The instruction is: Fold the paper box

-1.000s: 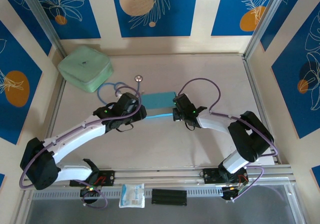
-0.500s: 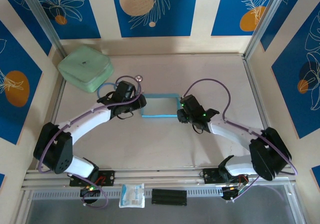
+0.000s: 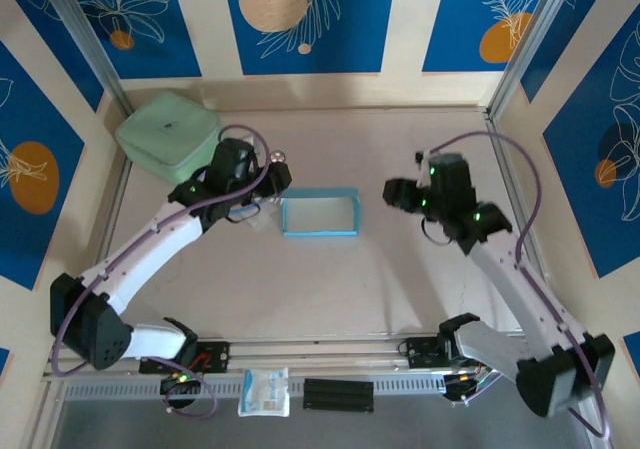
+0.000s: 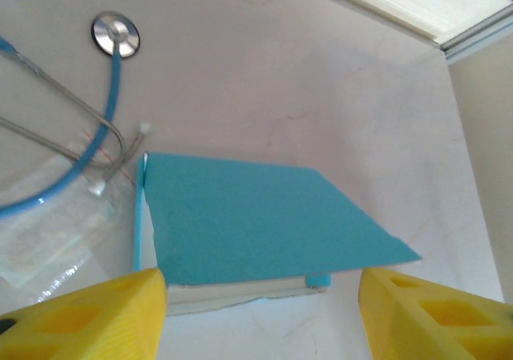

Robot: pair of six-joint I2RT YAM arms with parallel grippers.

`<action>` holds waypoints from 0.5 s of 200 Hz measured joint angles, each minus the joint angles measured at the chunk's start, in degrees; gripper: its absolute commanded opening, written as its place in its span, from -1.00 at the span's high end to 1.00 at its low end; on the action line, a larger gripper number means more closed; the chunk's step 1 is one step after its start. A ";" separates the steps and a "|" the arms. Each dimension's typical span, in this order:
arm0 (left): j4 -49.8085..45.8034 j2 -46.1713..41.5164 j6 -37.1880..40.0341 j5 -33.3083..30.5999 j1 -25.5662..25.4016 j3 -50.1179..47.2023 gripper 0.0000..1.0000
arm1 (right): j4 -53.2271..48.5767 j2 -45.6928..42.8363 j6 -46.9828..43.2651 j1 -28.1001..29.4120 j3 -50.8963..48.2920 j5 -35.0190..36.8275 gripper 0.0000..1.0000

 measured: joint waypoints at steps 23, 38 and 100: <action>-6.03 5.49 2.97 -0.83 0.98 7.48 -0.25 | -4.59 7.76 1.49 -3.41 8.50 -7.06 -0.04; -9.46 8.70 4.74 -0.87 1.55 9.79 -0.24 | -7.74 12.07 1.68 -3.93 12.31 -10.82 -0.01; -13.81 18.60 8.28 5.42 2.43 12.33 -0.18 | -12.28 25.35 2.54 -2.47 15.76 -19.69 -0.02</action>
